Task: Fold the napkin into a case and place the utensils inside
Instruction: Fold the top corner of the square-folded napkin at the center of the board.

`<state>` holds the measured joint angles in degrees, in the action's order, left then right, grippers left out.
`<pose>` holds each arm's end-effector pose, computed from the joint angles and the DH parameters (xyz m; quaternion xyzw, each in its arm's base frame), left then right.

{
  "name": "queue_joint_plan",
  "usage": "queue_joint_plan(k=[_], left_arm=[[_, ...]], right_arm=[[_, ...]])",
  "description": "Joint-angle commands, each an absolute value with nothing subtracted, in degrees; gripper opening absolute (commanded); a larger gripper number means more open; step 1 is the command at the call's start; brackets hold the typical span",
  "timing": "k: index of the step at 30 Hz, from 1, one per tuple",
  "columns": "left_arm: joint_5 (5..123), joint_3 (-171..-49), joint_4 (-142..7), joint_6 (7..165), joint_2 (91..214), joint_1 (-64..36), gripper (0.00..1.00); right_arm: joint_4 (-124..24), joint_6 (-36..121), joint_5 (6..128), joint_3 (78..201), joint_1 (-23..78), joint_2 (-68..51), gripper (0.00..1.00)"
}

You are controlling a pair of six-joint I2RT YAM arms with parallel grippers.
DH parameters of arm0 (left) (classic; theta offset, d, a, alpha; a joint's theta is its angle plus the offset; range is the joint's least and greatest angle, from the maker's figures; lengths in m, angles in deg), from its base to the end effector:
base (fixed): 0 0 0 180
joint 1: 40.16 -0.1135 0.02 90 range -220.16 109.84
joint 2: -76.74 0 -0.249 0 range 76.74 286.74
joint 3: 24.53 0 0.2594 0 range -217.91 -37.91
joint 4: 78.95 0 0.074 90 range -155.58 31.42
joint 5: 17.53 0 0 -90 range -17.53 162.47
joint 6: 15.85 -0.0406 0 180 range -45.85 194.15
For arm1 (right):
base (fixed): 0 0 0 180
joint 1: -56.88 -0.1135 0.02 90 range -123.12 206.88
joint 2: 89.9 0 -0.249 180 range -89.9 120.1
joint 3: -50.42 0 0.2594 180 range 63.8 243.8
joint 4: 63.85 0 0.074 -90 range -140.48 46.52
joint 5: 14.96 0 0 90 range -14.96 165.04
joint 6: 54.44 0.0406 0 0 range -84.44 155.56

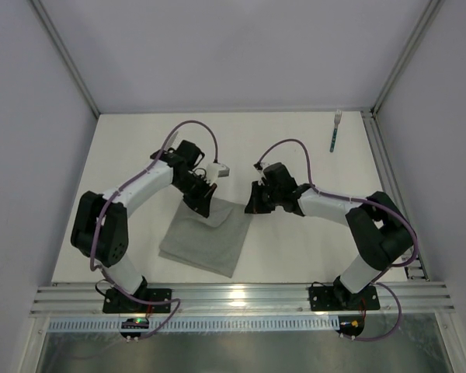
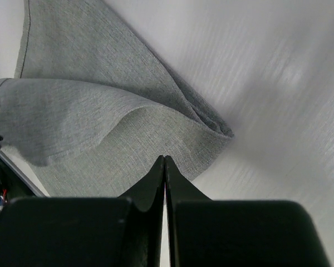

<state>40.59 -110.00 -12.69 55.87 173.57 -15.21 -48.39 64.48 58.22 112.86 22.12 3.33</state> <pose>0.2876 -0.1575 0.2037 0.3797 0.8778 -0.2786 0.0876 0.2684 0.2006 0.1478 -0.1012 0.9141 0.3097 0.2415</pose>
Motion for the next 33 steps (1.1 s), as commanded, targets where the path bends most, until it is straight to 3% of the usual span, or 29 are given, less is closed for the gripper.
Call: queue_joint_plan(k=[1, 16, 33], left_arm=[[36.79, -109.71, -11.26, 54.55, 170.08, -13.18, 0.0], [32.04, -104.97, -15.56, 54.54, 169.63, 2.1, 0.0], [31.86, -98.82, -25.23, 58.06, 173.59, 9.32, 0.0]], right_arm=[[-49.69, 66.05, 57.29, 111.88, 21.9, 0.02, 0.03], [-47.05, 68.86, 56.67, 107.57, 21.81, -5.26, 0.03], [-48.37, 69.31, 56.67, 107.04, 21.81, -4.47, 0.03]])
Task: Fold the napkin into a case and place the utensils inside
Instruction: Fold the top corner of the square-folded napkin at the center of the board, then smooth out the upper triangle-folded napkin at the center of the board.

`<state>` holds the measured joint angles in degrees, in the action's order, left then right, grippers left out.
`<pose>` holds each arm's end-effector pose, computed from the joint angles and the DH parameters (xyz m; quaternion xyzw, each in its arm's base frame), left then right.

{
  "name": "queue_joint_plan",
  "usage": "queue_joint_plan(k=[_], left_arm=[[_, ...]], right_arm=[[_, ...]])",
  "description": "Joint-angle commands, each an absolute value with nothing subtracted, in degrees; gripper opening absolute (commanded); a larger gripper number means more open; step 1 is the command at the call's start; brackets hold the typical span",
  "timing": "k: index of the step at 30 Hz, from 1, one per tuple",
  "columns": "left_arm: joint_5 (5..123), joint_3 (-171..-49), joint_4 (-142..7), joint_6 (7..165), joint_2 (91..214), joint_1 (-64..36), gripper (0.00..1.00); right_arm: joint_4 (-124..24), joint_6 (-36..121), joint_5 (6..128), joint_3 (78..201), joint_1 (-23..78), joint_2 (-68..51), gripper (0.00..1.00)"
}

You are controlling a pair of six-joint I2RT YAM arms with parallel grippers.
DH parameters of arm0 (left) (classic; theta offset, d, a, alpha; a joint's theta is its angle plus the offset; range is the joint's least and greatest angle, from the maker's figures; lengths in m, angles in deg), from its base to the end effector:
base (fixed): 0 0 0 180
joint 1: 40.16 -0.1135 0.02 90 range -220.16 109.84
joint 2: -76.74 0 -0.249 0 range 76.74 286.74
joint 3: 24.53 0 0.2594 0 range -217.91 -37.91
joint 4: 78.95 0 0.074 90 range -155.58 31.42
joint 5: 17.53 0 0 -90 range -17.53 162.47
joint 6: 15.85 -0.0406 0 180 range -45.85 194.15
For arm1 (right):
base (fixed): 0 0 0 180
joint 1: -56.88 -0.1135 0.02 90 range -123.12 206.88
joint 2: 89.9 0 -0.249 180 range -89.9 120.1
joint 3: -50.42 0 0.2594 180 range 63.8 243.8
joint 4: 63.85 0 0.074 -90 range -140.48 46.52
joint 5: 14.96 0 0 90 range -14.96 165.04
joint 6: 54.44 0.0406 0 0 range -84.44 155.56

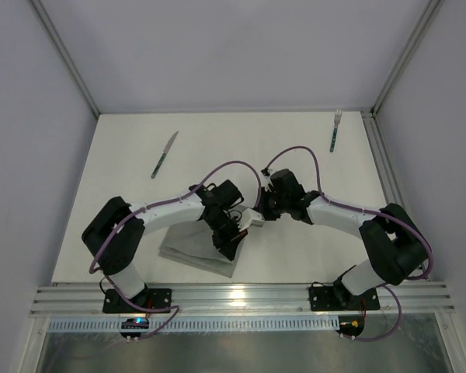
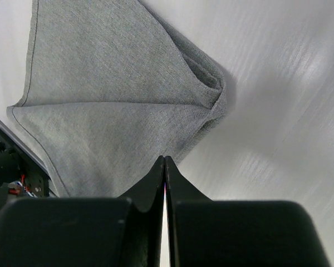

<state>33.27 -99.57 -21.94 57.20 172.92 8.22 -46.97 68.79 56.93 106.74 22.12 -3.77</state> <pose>0.1870 -0.2491 0.1643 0.5349 0.7701 -0.3475 0.0032 0.2438 0.1845 0.1511 -0.0703 0.9170 0.3250 0.2203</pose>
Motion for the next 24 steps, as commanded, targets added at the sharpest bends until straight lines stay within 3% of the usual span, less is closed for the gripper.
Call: queue_joint_plan(k=[1, 10, 13, 14, 18, 21, 24], left_arm=[[31.6, -98.73, -25.84, 58.5, 173.77, 9.76, 0.0], [30.46, -99.34, -25.67, 58.24, 174.82, 10.46, 0.02], [30.11, -99.34, -24.62, 57.28, 174.65, 10.46, 0.19], [30.02, -99.51, -23.84, 56.4, 174.56, 10.46, 0.31], [27.56, -100.57, -20.07, 52.89, 174.04, 10.46, 0.5], [28.43, -103.2, -14.72, 49.37, 172.63, 10.38, 0.51], [29.23, -107.15, -9.08, 46.39, 170.62, 7.67, 0.41]], right_arm=[[-48.37, 69.22, 56.67, 107.13, 21.9, -4.56, 0.03], [-51.87, 69.48, 53.25, 107.22, 21.02, -3.06, 0.03], [-53.9, 69.66, 51.49, 107.3, 19.71, -2.19, 0.03], [-54.69, 69.92, 50.88, 107.39, 19.44, -1.31, 0.03], [-56.89, 71.32, 50.0, 107.39, 18.47, 1.85, 0.03], [-58.12, 72.55, 49.47, 106.78, 18.47, 4.14, 0.03], [-57.95, 72.47, 49.9, 106.34, 18.47, 4.15, 0.03]])
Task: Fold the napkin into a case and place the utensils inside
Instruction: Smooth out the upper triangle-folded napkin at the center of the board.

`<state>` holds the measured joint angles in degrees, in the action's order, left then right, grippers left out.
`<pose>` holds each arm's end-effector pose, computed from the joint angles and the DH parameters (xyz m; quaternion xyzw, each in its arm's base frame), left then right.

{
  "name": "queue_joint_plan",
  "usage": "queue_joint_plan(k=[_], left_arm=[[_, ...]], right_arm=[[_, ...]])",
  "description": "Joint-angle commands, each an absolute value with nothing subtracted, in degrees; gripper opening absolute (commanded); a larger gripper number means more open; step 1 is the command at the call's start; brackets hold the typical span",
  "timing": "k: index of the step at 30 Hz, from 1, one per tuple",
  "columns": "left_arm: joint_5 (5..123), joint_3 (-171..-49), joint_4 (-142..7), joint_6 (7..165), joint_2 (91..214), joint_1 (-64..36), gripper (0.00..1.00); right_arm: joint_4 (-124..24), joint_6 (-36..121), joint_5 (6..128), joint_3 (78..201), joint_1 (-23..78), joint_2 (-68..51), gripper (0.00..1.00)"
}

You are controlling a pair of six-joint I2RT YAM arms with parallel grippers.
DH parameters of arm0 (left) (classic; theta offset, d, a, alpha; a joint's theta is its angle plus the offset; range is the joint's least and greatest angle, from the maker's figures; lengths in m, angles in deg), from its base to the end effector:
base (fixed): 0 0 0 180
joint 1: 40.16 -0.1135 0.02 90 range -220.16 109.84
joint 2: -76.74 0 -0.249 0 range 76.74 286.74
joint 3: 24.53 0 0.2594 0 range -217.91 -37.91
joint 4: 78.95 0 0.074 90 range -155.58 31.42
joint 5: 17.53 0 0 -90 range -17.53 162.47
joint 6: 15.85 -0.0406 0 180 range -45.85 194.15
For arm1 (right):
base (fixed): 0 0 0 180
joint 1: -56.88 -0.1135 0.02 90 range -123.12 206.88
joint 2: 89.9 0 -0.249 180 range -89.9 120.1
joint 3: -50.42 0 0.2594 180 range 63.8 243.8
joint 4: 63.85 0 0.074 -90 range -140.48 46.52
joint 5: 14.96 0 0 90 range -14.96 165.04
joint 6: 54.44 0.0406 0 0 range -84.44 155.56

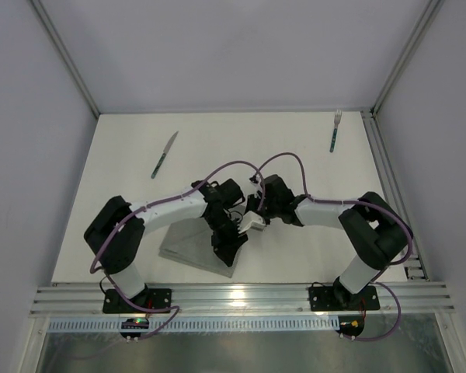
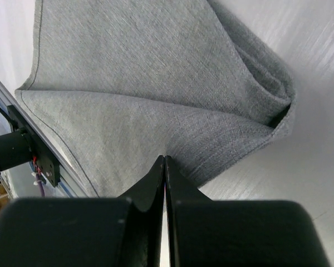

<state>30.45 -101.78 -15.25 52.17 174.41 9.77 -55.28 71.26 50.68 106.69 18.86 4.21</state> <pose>0.1768 -0.2524 0.1662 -0.5623 -0.7439 0.3590 0.0400 0.2412 0.2098 0.1223 -0.0967 0.9058 0.3744 0.1729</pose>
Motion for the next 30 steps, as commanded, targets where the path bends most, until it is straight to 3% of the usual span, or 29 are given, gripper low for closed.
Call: queue_joint_plan(k=[1, 4, 11, 15, 16, 20, 30], left_arm=[[29.31, -107.77, -5.76, 46.11, 169.91, 5.82, 0.37], [32.99, -107.26, -1.7, 45.15, 165.78, -4.1, 0.24], [40.03, -100.58, 7.1, 39.17, 154.53, -23.8, 0.28], [51.44, -94.96, 0.56, 43.64, 151.71, -30.13, 0.29], [55.81, -93.55, -1.48, 45.04, 151.53, -30.4, 0.25], [60.41, -88.37, -9.05, 49.8, 151.36, -30.41, 0.21], [63.84, -83.88, -14.42, 50.6, 155.39, -27.51, 0.28]], right_arm=[[-57.6, 72.12, 50.25, 106.34, 18.04, 3.8, 0.03], [-54.44, 69.05, 52.79, 107.13, 16.02, 1.34, 0.03], [-54.17, 64.04, 54.82, 105.72, 9.0, -1.83, 0.03], [-52.94, 59.12, 57.81, 106.07, 2.51, -3.85, 0.09], [-52.59, 57.72, 58.25, 106.07, 1.0, -4.29, 0.19], [-48.92, 51.92, 61.15, 105.99, -3.67, -5.96, 0.34], [-43.97, 50.67, 66.78, 107.04, -9.56, -3.5, 0.43]])
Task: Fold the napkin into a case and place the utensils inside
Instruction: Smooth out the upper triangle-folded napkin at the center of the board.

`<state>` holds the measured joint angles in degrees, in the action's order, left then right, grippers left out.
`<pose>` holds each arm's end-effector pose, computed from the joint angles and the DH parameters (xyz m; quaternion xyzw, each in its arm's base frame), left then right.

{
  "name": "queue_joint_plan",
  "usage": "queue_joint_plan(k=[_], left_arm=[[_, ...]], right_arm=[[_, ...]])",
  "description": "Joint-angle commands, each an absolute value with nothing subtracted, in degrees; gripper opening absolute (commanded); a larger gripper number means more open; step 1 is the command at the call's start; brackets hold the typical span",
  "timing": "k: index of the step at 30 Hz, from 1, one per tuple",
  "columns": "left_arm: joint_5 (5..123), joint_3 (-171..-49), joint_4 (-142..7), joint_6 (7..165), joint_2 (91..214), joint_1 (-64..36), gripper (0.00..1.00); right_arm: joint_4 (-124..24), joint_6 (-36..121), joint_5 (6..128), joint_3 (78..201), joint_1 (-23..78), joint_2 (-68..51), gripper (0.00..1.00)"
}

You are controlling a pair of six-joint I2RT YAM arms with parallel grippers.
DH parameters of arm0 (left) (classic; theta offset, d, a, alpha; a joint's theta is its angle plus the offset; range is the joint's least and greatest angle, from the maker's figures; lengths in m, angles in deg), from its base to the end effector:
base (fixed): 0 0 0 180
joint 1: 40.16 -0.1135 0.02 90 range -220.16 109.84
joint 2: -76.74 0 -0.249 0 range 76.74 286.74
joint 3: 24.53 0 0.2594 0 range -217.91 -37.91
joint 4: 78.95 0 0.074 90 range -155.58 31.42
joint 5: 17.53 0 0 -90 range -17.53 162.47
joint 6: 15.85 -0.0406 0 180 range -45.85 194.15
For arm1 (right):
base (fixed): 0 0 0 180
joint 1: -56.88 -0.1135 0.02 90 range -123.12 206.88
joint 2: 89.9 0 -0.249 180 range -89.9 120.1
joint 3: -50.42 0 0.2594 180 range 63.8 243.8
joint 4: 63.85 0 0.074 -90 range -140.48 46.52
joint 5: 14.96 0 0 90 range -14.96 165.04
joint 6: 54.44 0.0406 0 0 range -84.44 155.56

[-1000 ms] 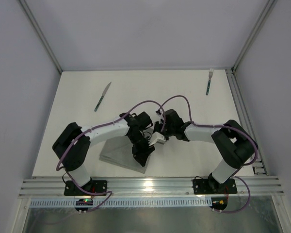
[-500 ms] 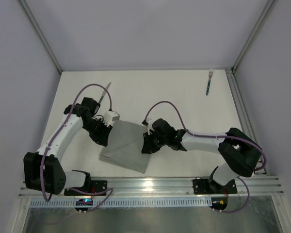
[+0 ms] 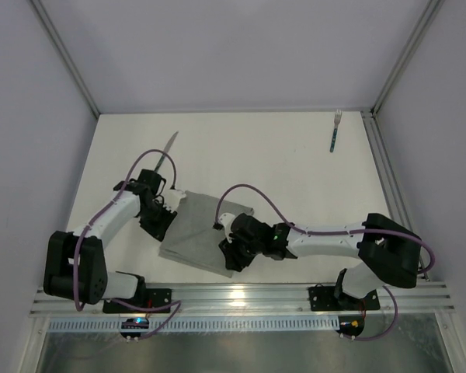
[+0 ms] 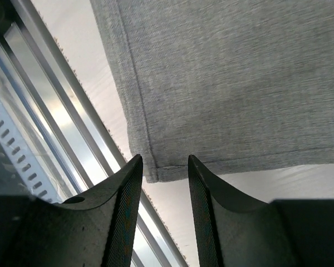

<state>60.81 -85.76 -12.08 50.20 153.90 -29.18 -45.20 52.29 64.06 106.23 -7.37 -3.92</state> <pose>0.2226 -0.0516 0.1722 0.3041 0.9452 -0.0937 0.0735 0.1241 0.2752 0.1458 -0.4062 0.8393 0.2954 0.2081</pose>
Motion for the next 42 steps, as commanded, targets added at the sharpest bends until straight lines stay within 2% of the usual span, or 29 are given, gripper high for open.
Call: queue_joint_plan(k=[1, 9, 13, 14, 20, 24, 27, 36, 42], left_arm=[[64.29, -82.39, -15.64, 50.85, 155.75, -27.16, 0.29], [66.66, -81.06, -16.01, 50.07, 156.63, -26.1, 0.27], [65.53, -81.41, -14.34, 48.84, 154.71, -26.1, 0.25], [64.92, -81.76, -13.81, 48.66, 153.91, -26.19, 0.25], [60.0, -87.12, -8.1, 47.34, 149.08, -26.1, 0.31], [56.21, -87.48, -5.55, 43.75, 148.45, -26.01, 0.43], [58.3, -85.99, -6.07, 44.0, 150.12, -24.0, 0.44], [60.87, -83.0, -10.29, 45.15, 154.52, -21.26, 0.33], [60.08, -81.15, -10.38, 44.71, 154.61, -21.18, 0.2]], right_arm=[[-43.89, 50.76, 67.39, 107.04, -10.17, -3.07, 0.43], [-43.71, 51.29, 68.53, 107.66, -12.38, -0.16, 0.38], [-42.75, 51.11, 69.68, 107.74, -12.38, -0.69, 0.24], [-42.66, 51.11, 69.59, 107.83, -12.38, -1.21, 0.24], [-41.25, 50.59, 69.33, 108.8, -12.73, -2.45, 0.26], [-40.02, 50.23, 69.77, 109.5, -13.17, -3.5, 0.3], [-39.58, 50.32, 70.12, 109.68, -13.17, -4.73, 0.31], [-39.49, 50.67, 69.94, 109.85, -13.26, -4.29, 0.3], [-40.37, 50.94, 69.77, 109.33, -13.26, -2.89, 0.13]])
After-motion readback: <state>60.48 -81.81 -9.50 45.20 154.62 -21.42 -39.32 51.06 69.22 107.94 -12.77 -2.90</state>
